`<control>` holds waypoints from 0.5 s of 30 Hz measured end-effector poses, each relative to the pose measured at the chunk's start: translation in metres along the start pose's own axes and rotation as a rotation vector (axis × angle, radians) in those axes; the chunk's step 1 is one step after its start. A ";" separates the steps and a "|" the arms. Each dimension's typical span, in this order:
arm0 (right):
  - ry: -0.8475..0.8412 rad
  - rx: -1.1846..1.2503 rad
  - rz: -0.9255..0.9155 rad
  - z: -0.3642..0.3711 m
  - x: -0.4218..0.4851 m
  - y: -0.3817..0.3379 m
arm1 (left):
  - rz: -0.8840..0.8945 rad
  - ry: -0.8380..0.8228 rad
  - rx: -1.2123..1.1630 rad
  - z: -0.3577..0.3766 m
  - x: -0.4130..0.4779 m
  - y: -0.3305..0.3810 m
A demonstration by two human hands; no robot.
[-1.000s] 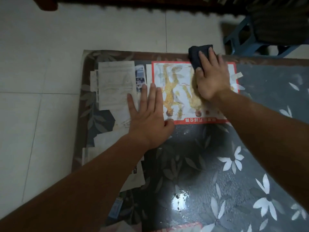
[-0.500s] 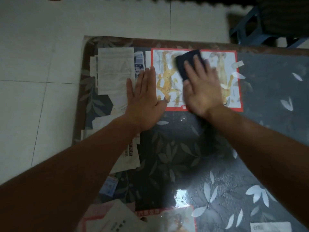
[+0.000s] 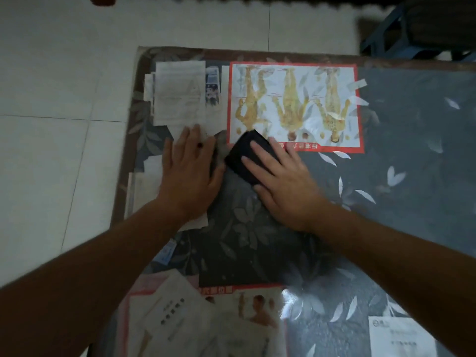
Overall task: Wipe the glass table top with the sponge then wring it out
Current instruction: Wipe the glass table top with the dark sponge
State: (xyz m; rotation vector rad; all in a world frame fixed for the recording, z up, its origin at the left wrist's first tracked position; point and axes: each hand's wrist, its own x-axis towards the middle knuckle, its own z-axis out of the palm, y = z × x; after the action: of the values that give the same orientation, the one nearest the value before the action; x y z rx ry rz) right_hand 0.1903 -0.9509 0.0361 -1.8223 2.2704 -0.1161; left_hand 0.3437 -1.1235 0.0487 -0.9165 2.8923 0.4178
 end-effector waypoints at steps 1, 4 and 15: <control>-0.011 -0.010 -0.025 -0.003 0.000 0.012 | -0.023 -0.028 0.013 0.001 -0.018 -0.003; 0.065 0.002 0.288 -0.011 0.021 0.052 | -0.077 -0.086 0.014 0.008 -0.053 -0.008; 0.060 0.023 0.145 -0.001 -0.020 0.018 | -0.071 -0.069 0.070 0.023 -0.063 -0.013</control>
State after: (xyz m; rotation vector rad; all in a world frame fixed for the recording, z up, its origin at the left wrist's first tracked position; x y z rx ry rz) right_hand 0.1771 -0.9279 0.0357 -1.6575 2.4233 -0.1733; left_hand 0.4027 -1.0921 0.0333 -0.9700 2.7840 0.3339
